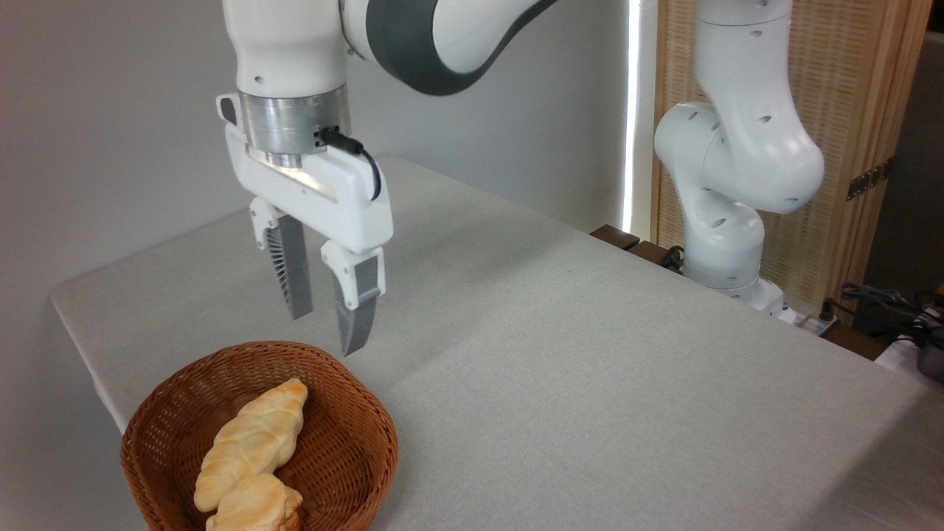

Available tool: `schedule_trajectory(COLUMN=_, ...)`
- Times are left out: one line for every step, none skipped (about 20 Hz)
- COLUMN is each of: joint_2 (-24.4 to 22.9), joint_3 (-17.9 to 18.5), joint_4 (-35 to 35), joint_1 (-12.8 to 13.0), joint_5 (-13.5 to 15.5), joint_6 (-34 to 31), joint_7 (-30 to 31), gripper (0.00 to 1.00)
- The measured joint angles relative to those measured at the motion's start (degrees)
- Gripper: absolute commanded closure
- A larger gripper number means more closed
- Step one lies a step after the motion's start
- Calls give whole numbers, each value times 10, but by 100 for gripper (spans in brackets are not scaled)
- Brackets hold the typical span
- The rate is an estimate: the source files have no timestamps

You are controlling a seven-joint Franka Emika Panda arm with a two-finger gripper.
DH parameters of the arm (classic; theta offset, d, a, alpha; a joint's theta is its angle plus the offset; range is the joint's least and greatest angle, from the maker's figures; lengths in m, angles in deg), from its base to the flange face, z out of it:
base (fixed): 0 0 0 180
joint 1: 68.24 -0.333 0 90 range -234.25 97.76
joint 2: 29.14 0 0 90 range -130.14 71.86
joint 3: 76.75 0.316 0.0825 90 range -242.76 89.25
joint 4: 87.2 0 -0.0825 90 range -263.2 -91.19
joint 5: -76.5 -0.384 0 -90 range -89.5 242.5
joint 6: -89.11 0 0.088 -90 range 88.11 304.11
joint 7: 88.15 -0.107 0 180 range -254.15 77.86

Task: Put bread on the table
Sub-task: 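Lower the open gripper into the basket around the nearer braided roll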

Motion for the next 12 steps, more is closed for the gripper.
schedule_trajectory(joint_2=6, joint_3=0, joint_4=0, joint_1=-1, joint_5=1, joint_6=18, joint_7=0, gripper=0)
schedule_trajectory(joint_2=14, joint_3=1, joint_4=0, joint_1=-2, joint_5=1, joint_6=36, joint_7=0, gripper=0)
schedule_trajectory(joint_2=24, joint_3=1, joint_4=0, joint_1=-4, joint_5=1, joint_6=55, joint_7=0, gripper=0)
schedule_trajectory(joint_2=36, joint_3=1, joint_4=0, joint_1=-6, joint_5=1, joint_6=75, joint_7=0, gripper=0)
schedule_trajectory(joint_2=47, joint_3=2, joint_4=-1, joint_1=-9, joint_5=1, joint_6=97, joint_7=0, gripper=0)
schedule_trajectory(joint_2=58, joint_3=3, joint_4=-1, joint_1=-13, joint_5=2, joint_6=118, joint_7=0, gripper=0)
schedule_trajectory(joint_2=66, joint_3=4, joint_4=0, joint_1=-18, joint_5=2, joint_6=134, joint_7=0, gripper=0)
schedule_trajectory(joint_2=72, joint_3=4, joint_4=0, joint_1=-23, joint_5=3, joint_6=148, joint_7=0, gripper=0)
schedule_trajectory(joint_2=77, joint_3=5, joint_4=0, joint_1=-27, joint_5=4, joint_6=159, joint_7=0, gripper=0)
schedule_trajectory(joint_2=83, joint_3=5, joint_4=0, joint_1=-32, joint_5=4, joint_6=175, joint_7=0, gripper=0)
schedule_trajectory(joint_2=89, joint_3=5, joint_4=0, joint_1=-36, joint_5=4, joint_6=193, joint_7=0, gripper=0)
schedule_trajectory(joint_2=96, joint_3=5, joint_4=0, joint_1=-39, joint_5=5, joint_6=209, joint_7=0, gripper=0)
